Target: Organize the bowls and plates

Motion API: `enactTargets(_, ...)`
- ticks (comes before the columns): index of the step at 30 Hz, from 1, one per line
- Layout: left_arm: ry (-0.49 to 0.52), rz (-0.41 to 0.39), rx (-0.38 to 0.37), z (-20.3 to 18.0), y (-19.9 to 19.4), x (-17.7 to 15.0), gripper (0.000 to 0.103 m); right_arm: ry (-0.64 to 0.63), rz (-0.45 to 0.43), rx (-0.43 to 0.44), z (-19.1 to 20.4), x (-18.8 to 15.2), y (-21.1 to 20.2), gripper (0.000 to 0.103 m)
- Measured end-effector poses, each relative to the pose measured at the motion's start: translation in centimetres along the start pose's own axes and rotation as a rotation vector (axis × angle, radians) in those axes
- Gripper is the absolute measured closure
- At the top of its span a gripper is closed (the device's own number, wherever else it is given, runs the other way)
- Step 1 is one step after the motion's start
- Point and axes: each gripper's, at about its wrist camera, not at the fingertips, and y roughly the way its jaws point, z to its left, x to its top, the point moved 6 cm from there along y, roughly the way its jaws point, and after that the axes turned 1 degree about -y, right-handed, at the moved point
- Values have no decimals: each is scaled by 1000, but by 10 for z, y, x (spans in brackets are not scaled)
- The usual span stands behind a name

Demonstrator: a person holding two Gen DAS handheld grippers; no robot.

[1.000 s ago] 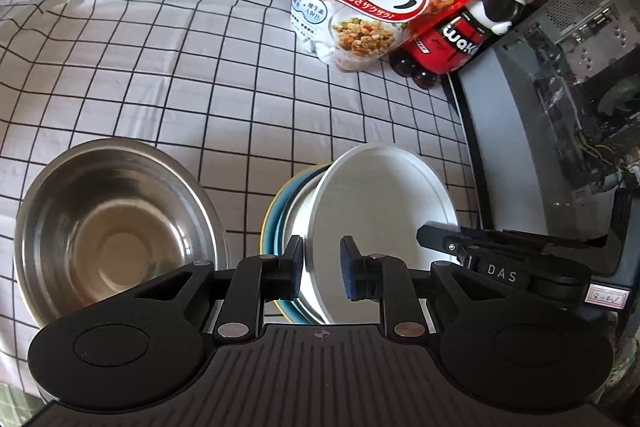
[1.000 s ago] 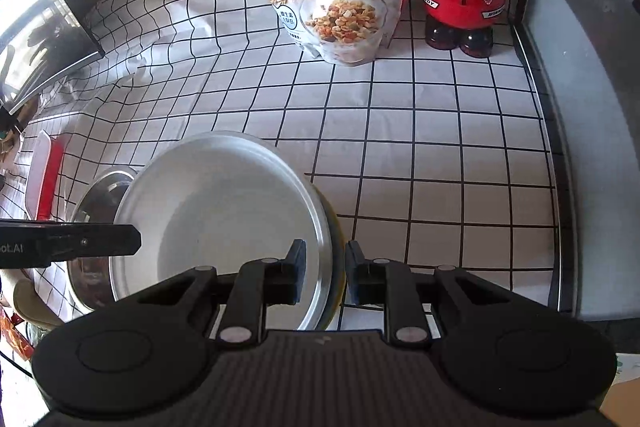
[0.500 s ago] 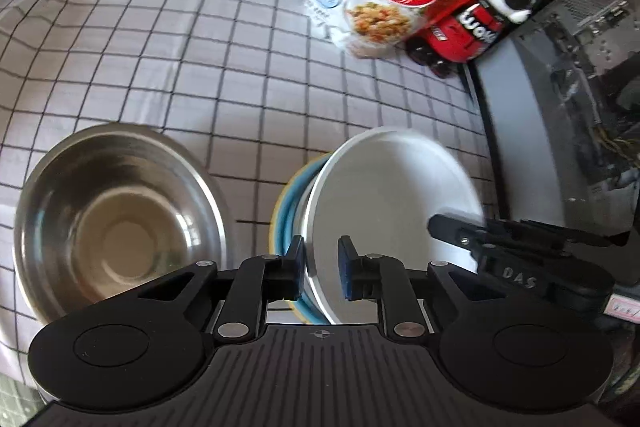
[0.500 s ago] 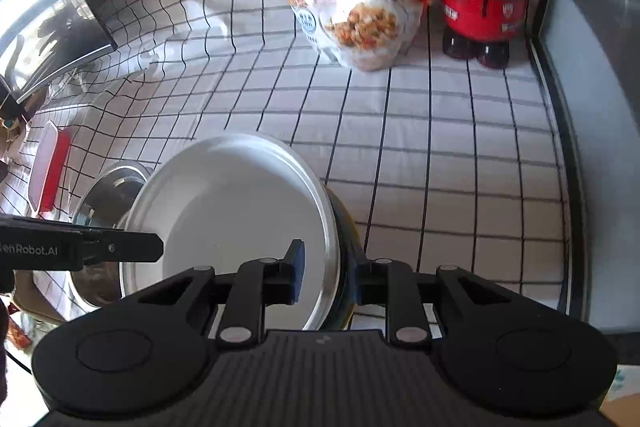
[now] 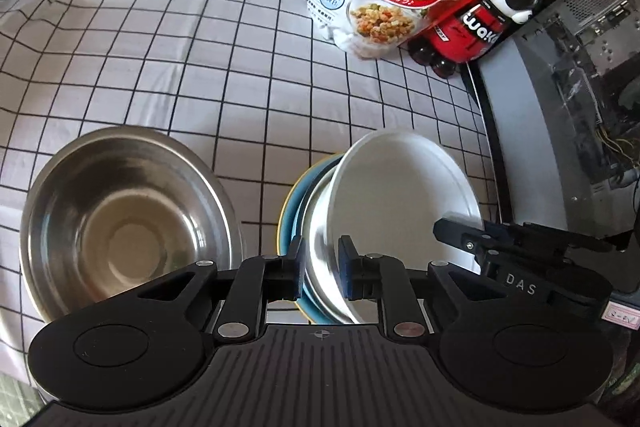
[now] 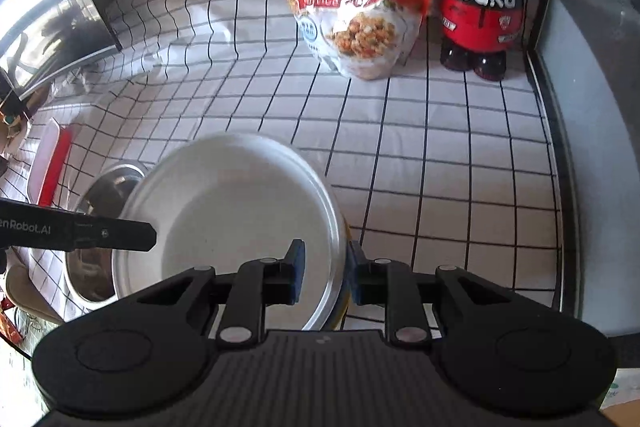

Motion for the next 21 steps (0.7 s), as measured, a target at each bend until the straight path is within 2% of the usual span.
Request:
enactTargets(3, -14, 0, -19, 6, 1, -2, 79, 8, 8, -6, -1, 0, 5, 81)
enactTargets(6, -24, -8, 5, 14, 0, -2, 76, 24, 11, -11, -4, 0, 8, 81)
enactTargets(12, -80, -48, -113, 28, -24, 1, 76, 35, -4, -20, -5, 1, 1, 81)
enactTargets(15, -107, -77, -136, 44, -41, 4, 76, 25, -60, -37, 0, 5, -16, 81)
enactTargets(18, -137, -127, -84, 72, -59, 8, 76, 30, -146, -42, 11, 12, -41, 80)
enactTargets(21, -159, -177, 43, 108, -74, 11, 76, 59, -188, 45, 33, 17, -59, 80)
